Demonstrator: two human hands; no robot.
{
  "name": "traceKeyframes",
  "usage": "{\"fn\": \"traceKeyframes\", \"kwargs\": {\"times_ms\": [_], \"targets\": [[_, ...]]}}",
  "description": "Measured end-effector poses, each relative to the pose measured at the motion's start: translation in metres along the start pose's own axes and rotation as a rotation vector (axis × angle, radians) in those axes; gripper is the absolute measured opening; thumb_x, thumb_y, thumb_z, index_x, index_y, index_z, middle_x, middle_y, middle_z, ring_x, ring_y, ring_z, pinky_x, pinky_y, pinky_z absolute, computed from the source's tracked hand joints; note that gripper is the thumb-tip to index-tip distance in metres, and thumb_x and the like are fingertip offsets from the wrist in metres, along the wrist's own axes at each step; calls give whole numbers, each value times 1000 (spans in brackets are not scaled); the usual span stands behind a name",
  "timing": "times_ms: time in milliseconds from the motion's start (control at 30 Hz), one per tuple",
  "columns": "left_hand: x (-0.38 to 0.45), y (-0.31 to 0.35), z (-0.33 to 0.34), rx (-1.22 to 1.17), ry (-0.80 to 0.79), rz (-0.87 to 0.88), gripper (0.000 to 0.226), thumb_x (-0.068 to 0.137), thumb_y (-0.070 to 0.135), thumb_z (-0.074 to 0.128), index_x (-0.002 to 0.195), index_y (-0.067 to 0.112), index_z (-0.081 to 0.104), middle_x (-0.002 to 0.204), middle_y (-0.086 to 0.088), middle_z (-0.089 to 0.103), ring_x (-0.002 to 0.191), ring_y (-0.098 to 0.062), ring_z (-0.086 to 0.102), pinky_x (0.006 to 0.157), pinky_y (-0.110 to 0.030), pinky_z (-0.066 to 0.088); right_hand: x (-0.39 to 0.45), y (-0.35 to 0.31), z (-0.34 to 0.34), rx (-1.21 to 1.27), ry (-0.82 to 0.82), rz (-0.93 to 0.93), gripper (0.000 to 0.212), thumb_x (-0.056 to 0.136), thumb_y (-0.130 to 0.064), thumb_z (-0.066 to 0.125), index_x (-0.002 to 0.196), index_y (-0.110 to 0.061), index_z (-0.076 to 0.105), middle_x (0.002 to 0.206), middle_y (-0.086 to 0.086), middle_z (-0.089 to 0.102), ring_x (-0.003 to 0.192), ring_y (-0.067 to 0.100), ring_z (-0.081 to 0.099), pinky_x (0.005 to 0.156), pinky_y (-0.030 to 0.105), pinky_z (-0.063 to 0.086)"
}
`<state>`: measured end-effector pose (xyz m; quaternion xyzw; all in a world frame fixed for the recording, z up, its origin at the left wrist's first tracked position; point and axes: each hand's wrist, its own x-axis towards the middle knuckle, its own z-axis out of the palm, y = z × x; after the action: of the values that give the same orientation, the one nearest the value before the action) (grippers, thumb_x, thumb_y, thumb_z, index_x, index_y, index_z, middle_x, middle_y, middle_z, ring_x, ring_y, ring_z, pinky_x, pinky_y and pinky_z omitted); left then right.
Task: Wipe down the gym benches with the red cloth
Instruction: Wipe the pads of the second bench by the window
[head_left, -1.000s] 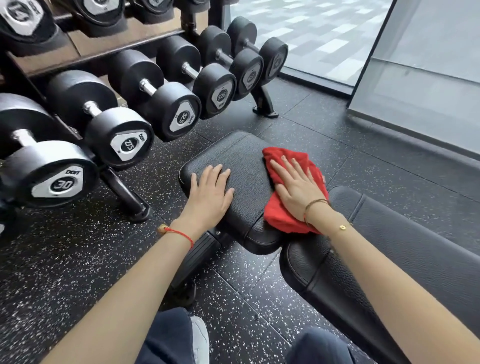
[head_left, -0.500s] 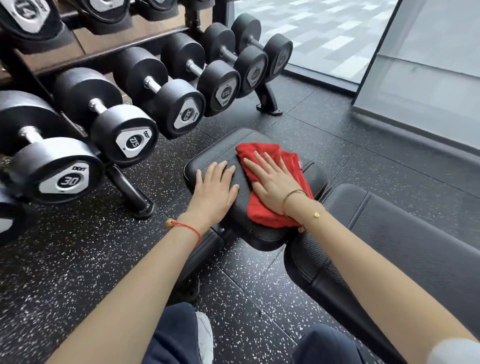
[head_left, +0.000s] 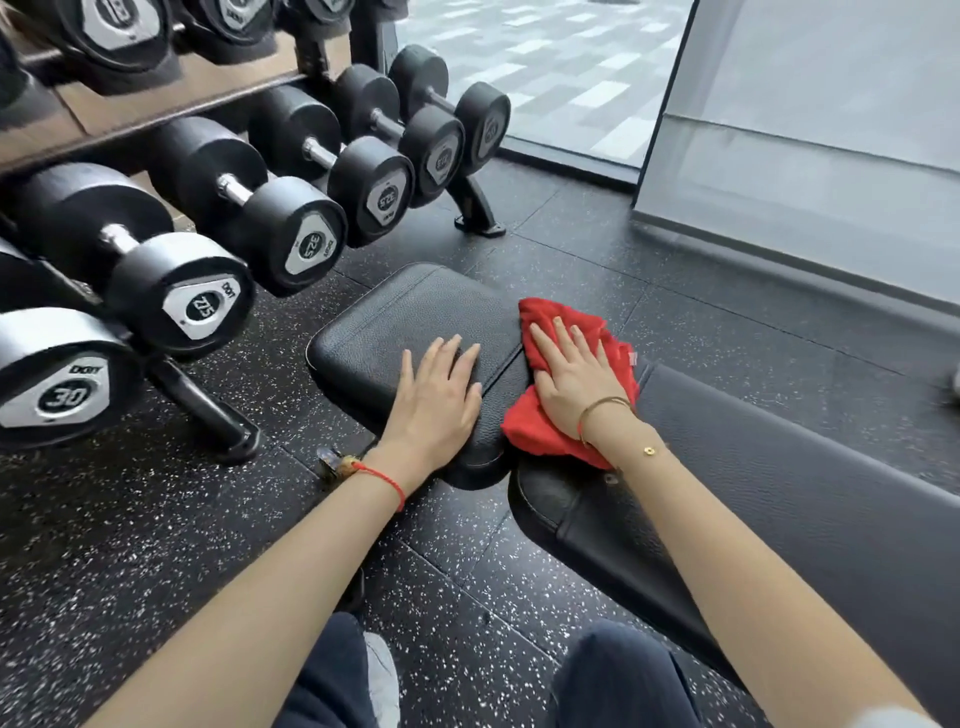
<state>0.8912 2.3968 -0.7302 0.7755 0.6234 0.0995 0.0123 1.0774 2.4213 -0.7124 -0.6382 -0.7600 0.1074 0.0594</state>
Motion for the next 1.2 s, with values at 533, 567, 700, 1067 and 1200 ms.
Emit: {"fn": "traceKeyframes", "kwargs": {"times_ms": [533, 567, 700, 1067, 1200], "targets": [[1, 23, 10, -64, -12, 23, 54, 103, 34, 33, 153, 15, 25, 162, -6, 20, 151, -24, 11, 121, -54, 7, -70, 33, -3, -20, 14, 14, 60, 99, -32, 32, 153, -30, 6, 162, 0, -3, 149, 21, -5, 119, 41, -7], [1, 23, 10, -66, -15, 20, 54, 103, 34, 33, 153, 15, 25, 162, -6, 20, 151, -24, 11, 122, -54, 7, -59, 31, -4, -19, 27, 54, 60, 99, -32, 31, 153, -28, 7, 162, 2, -2, 149, 22, -5, 120, 41, -7], [-1, 28, 6, -70, 3, 45, 53, 102, 28, 35, 153, 15, 25, 161, -5, 22, 151, -23, 13, 122, -54, 7, -41, 26, -6, -27, 31, 88, 58, 100, -33, 29, 153, -24, 9, 162, 5, 0, 149, 24, -3, 120, 43, -6], [-24, 79, 6, -172, 20, 230, 53, 99, 23, 41, 151, 18, 32, 159, -2, 28, 150, -19, 18, 123, -50, 8, -166, 47, 6, -31, 78, 28, 66, 95, -30, 35, 153, -29, 2, 162, -1, -5, 149, 19, -6, 118, 38, -7], [-35, 95, 12, -186, -4, 283, 53, 99, 25, 40, 151, 18, 31, 160, -1, 27, 150, -18, 16, 123, -49, 8, -137, 75, -7, 10, 103, 191, 62, 98, -28, 34, 154, -25, 7, 162, 4, -1, 149, 22, -3, 120, 42, -2]]}}
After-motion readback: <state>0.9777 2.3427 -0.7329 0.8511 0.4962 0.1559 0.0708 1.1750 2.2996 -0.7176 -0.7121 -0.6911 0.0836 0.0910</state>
